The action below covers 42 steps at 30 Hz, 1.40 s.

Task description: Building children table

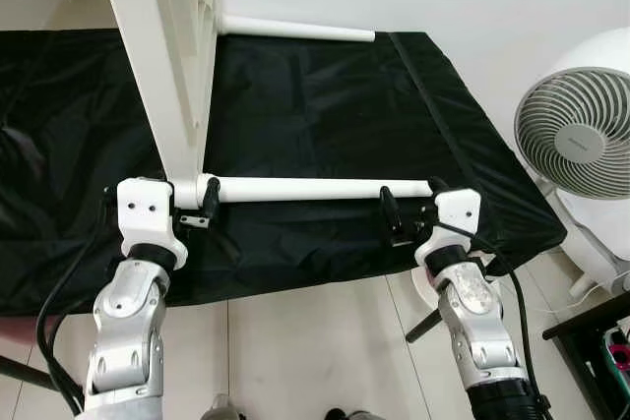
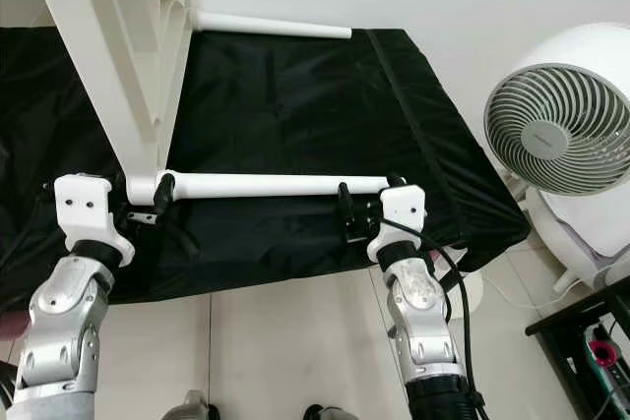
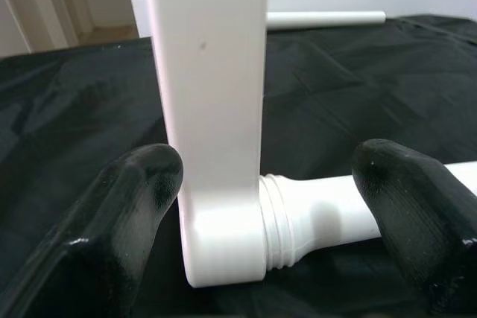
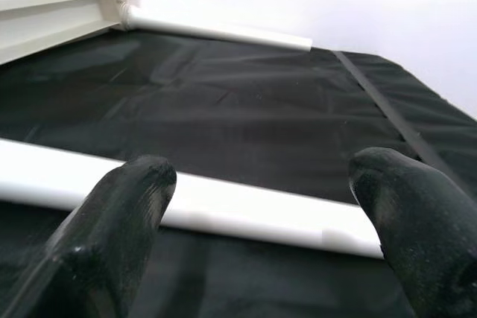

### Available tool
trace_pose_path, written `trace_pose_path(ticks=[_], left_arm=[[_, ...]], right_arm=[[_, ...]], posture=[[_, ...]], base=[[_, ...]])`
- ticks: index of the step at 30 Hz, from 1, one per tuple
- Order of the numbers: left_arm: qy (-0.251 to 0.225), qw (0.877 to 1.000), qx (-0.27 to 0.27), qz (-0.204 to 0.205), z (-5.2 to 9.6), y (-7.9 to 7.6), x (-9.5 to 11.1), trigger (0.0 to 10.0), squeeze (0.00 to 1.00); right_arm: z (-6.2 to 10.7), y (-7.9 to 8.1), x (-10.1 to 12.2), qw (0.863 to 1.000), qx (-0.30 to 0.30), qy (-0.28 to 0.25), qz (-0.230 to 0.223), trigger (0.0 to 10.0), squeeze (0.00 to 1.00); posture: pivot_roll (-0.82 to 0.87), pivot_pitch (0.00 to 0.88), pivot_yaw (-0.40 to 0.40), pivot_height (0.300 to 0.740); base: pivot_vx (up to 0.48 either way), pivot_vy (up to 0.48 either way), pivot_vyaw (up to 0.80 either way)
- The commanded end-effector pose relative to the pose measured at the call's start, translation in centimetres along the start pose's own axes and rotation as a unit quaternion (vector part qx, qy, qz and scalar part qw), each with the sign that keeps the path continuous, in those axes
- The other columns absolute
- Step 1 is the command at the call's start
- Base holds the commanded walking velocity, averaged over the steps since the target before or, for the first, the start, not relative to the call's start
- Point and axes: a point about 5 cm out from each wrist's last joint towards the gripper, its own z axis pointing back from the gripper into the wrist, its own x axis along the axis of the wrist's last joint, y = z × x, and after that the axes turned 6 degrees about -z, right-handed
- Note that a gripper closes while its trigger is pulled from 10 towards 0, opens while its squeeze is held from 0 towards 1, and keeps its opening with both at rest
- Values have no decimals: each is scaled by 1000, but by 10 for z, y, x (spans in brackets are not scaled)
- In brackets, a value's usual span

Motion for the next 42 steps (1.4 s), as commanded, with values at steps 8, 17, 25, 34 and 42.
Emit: trace_pose_path(ticks=[8, 17, 25, 34, 42], left_arm=[[-6, 1000, -4, -23, 1, -8, -10, 10000, 0], [13, 999, -6, 34, 8, -16, -30, 10000, 0], [19, 999, 11, 23, 9, -19, -37, 10000, 0], [10, 1000, 3, 12, 6, -23, -43, 10000, 0], [16, 1000, 4, 17, 13, -27, -48, 10000, 0]], right_arm=[[10, 6, -19, 999, 0, 1, 32, 10000, 0], [20, 14, -26, 1000, -4, 7, 18, 10000, 0], [19, 11, -28, 1000, -22, 0, 15, 10000, 0], [21, 8, -30, 999, -29, 3, 17, 10000, 0], [30, 4, -37, 999, -44, 16, 11, 10000, 0]], posture=[[121, 67, 19, 740], [142, 84, -34, 740], [145, 82, -45, 740], [141, 61, -51, 740], [149, 44, -56, 740]], base=[[0, 0, 0], [0, 0, 0], [0, 0, 0], [0, 0, 0], [0, 0, 0]])
